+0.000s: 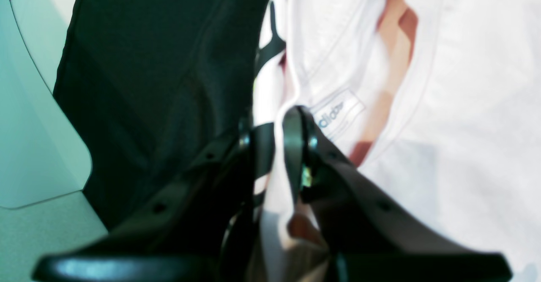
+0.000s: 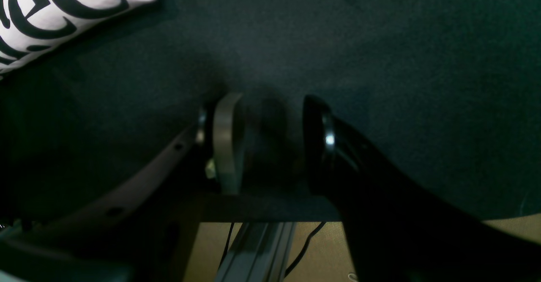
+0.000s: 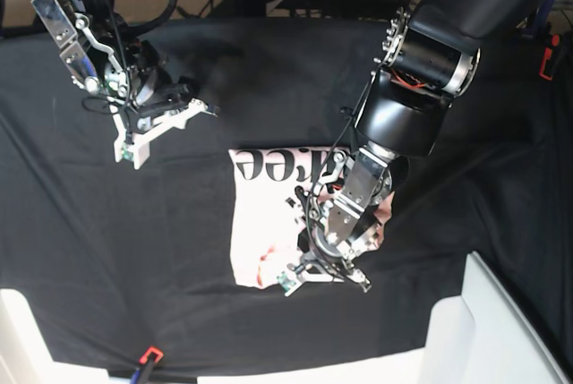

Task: Fold the T-shirt properly
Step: 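Press and smooth the shirt's folded edge with the left gripper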

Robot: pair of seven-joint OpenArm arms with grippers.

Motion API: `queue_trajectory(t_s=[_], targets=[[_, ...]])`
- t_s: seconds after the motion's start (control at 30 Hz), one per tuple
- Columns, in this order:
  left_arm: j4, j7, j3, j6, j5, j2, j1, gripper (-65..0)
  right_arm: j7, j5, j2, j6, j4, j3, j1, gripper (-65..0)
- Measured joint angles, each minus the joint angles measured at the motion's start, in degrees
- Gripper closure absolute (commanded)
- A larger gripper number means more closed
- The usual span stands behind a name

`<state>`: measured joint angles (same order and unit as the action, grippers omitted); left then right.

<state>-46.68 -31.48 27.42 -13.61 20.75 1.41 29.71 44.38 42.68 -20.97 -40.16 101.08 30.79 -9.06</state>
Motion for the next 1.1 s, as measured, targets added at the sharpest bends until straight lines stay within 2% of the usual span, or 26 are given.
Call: queue_trajectory(t_s=[0.2,0.33,0.37,0.53,0.63,0.67,0.7,0.73,0.8,0.83,0.97,1.1], targets=[[0.02,0.04,-0.42,0.13,-0.07,0.02,2.93,-46.5,0.0,0.02,0.0,0.0,0.0,0.0,0.0,-21.2],[0.02,0.02,-0.44,0.13,-0.07,0.04,5.44,-63.3,0.0,0.02,0.0,0.0,0.0,0.0,0.0,-21.2],[0.02,0.09,-0.44,0.13,-0.02,0.04,6.01,-65.0,-0.02,0.02,0.0,0.0,0.0,0.0,0.0,-21.2],[-3.69,-0.2,-1.57,0.11,-0.48,0.07,6.23,-65.0,0.0,0.02,0.02,0.0,0.0,0.0,-0.02,-21.2],[-11.67,-5.33,-4.76,0.15,-0.72,0.42,3.15,-65.0,-0.02,0.02,-0.04,0.0,-0.07,0.13,0.0,-21.2],[-15.65,-6.54,-5.44,0.24,-0.48,0.55,1.16,-60.5,-0.02,0.02,-0.11,-0.02,-0.07,0.13,0.02,-21.2],[-20.35,-8.63,-5.97,0.04,-0.26,0.68,-1.11,-52.1,-0.09,0.0,-0.07,-0.02,-0.07,0.13,0.0,-21.2],[-25.42,-9.97,-6.29,-1.07,-0.42,0.7,-3.65,-40.8,-0.15,-0.02,-0.09,0.0,-0.09,0.2,0.09,-21.2],[-33.97,-12.39,-6.8,-2.32,-1.01,0.87,-9.05,-11.1,-0.24,0.02,0.02,0.0,-0.07,0.2,0.04,-21.2],[-37.29,-13.6,-7.41,-2.6,-0.72,1.11,-11.54,0.0,-0.2,0.02,0.02,0.0,-0.09,0.22,0.07,-21.2],[-40.79,-14.47,-10.67,-2.62,0.17,0.63,-17.07,0.0,-0.15,0.0,-0.11,-0.02,-0.11,0.22,0.13,-21.2],[-35.56,-14.49,-11.26,-2.54,0.02,-0.59,-18.1,0.0,-0.15,0.02,0.02,0.0,-0.11,0.22,0.15,-21.2]])
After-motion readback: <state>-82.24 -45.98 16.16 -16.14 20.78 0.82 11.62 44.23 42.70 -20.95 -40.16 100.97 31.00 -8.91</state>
